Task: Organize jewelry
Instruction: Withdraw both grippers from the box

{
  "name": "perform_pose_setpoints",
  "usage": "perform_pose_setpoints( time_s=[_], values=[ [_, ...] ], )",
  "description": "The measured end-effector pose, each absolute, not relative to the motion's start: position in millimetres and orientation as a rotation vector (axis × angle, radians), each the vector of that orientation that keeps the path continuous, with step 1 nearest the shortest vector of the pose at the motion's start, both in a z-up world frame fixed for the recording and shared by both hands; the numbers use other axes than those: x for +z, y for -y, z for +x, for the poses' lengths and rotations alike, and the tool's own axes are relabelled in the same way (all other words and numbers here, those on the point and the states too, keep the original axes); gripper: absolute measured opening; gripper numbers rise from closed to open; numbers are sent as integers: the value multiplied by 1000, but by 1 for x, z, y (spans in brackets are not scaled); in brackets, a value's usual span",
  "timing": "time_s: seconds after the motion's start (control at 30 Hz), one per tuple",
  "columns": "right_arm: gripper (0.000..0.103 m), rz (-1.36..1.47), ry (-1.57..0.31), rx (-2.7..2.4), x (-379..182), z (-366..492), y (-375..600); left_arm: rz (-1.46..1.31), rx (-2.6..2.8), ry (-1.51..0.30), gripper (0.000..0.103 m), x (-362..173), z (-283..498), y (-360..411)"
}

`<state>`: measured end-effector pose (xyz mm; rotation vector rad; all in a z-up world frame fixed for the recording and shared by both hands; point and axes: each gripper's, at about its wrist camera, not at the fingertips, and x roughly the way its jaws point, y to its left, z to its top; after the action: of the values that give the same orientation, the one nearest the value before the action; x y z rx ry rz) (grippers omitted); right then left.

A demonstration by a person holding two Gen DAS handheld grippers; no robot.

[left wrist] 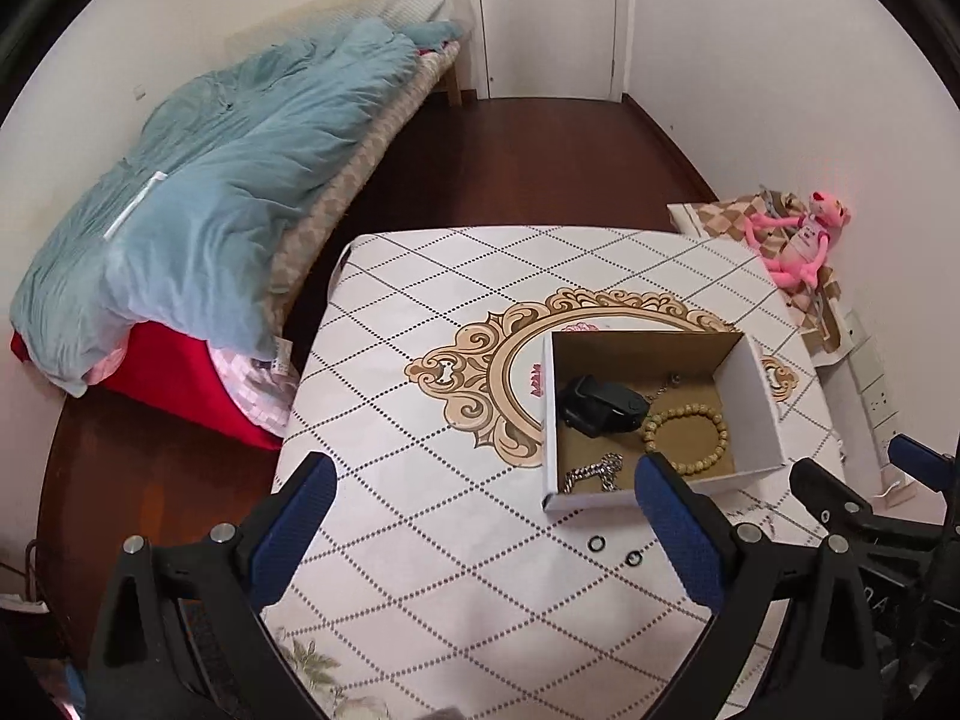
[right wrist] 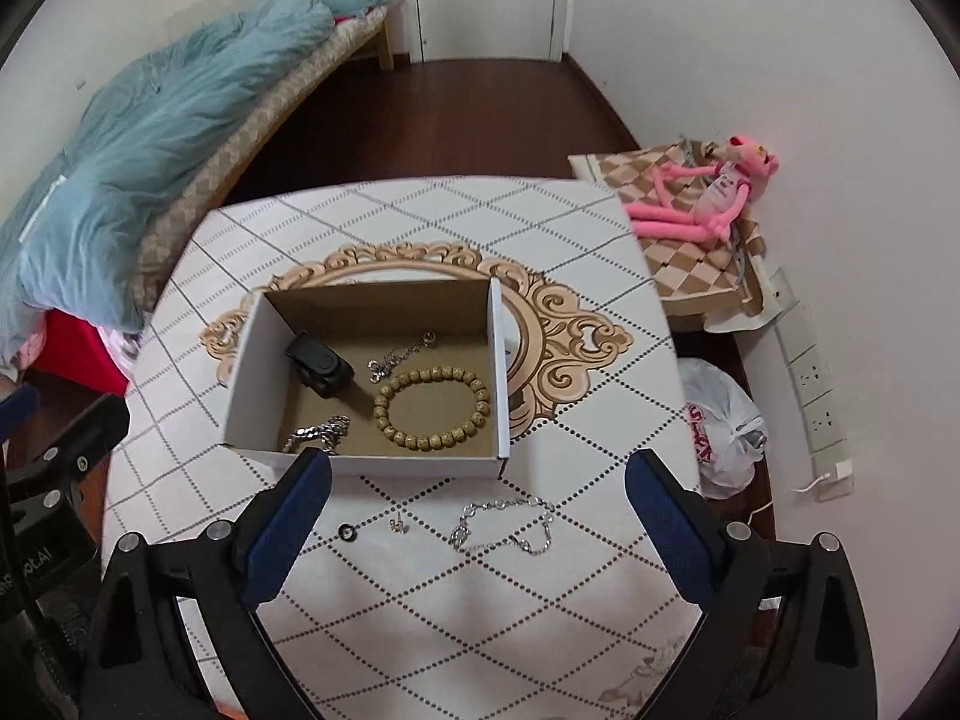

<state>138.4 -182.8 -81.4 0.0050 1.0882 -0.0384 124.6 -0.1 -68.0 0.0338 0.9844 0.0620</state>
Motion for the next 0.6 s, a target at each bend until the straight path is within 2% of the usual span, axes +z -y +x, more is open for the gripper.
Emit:
perform_pose_setpoints(
  time_s=[0.43,0.6],
  values=[
    [100,22,-963,-65,-16,81,190,25,34,-898,101,-21,75,4],
    [100,44,-956,-63,-11,71,190,39,47,-875,101,-23,70,6]
  ],
)
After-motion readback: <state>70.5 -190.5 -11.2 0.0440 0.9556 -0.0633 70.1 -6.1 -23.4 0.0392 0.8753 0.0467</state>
